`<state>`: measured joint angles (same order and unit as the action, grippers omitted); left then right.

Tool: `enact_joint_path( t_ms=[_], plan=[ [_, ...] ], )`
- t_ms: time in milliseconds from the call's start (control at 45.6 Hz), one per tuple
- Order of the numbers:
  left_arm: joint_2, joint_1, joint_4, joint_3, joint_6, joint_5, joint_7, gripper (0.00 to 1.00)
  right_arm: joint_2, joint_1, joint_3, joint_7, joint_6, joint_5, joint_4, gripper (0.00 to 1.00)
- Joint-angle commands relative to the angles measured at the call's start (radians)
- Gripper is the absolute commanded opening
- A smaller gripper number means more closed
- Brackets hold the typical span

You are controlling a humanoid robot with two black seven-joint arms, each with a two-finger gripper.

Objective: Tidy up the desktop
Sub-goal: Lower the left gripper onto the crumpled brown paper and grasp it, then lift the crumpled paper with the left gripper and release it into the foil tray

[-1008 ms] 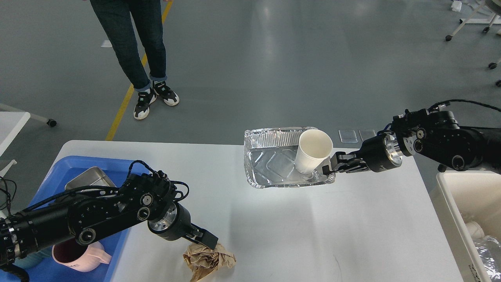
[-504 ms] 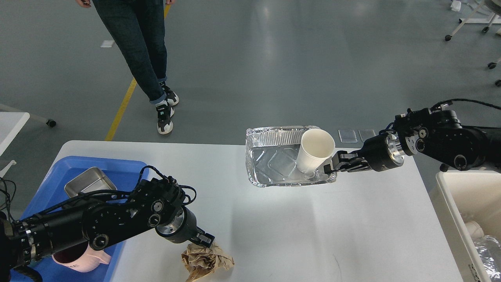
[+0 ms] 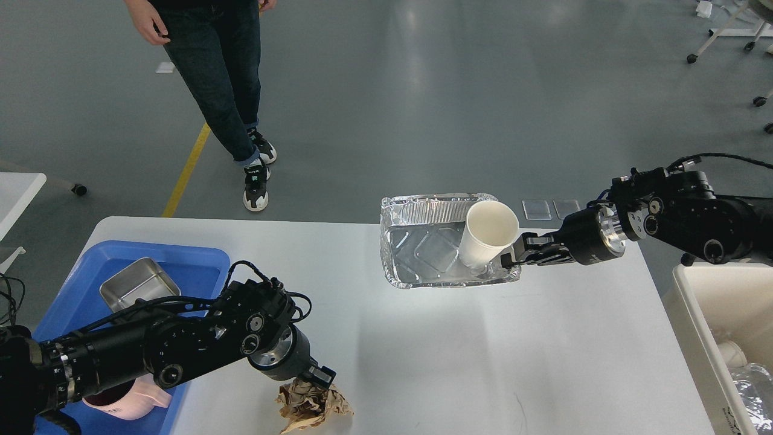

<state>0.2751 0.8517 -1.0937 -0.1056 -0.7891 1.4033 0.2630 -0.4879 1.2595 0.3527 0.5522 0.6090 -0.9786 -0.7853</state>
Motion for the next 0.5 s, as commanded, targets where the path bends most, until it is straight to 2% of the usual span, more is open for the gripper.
enact_joint_path(
  t_ms=[0,285,416,482],
  plan=[
    [0.001,0.007,0.000,-0.002,-0.006,0.002,-0.001,0.00,-0.005,0.000,0.000,0.000,0.000,0.000,0.000,0.00],
    [0.058,0.044,-0.011,-0.020,-0.019,-0.003,-0.018,0.00,-0.006,-0.003,0.002,-0.002,0.000,0.000,0.003,0.00],
    [0.134,0.072,-0.008,-0.039,-0.021,-0.007,-0.062,0.00,-0.003,-0.006,0.002,-0.003,0.000,0.000,0.008,0.00],
    [0.194,0.073,-0.009,-0.065,-0.022,-0.012,-0.068,0.00,-0.001,-0.009,0.003,-0.002,0.003,-0.002,0.012,0.00]
  ],
)
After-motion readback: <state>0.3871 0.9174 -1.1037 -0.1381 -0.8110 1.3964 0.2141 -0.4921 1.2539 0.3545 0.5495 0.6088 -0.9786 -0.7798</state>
